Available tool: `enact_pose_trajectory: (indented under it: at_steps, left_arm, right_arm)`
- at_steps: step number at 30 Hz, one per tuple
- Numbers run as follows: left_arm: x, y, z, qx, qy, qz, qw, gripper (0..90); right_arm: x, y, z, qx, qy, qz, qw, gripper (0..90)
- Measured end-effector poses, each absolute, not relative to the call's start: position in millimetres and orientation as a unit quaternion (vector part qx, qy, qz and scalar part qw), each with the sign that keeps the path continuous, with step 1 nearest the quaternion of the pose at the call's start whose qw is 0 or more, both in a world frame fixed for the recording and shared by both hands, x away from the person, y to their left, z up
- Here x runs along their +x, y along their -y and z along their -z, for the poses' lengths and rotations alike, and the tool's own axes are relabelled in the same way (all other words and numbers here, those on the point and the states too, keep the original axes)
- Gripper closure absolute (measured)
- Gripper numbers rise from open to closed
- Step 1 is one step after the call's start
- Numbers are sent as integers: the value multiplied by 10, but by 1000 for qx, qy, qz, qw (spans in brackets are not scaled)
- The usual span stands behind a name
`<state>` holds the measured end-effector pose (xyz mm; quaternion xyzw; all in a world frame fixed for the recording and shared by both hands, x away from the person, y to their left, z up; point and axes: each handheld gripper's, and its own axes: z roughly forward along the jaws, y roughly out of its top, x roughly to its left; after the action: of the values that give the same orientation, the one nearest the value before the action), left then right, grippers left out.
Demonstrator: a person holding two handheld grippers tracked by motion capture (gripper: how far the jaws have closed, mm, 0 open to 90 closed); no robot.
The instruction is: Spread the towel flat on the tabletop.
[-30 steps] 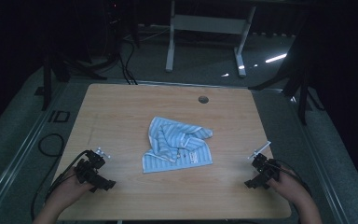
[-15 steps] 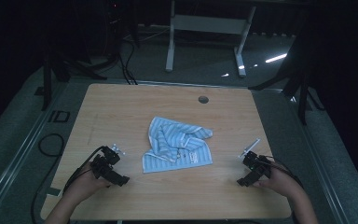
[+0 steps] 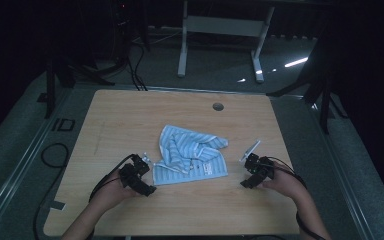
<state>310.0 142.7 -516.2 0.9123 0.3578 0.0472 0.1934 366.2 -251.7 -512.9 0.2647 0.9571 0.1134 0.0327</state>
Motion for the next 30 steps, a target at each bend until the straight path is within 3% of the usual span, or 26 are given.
enact_pose_trajectory:
  at_steps: [13,30]
  left_arm:
    - [3284,-966,5044,923,-317,-50,212,310]
    - [3579,-519,5030,919,-322,-60,218,278]
  right_arm:
    - [3911,2110,4999,229,-965,-122,39,422]
    - [4251,1554,4905,202,-969,-132,43,428]
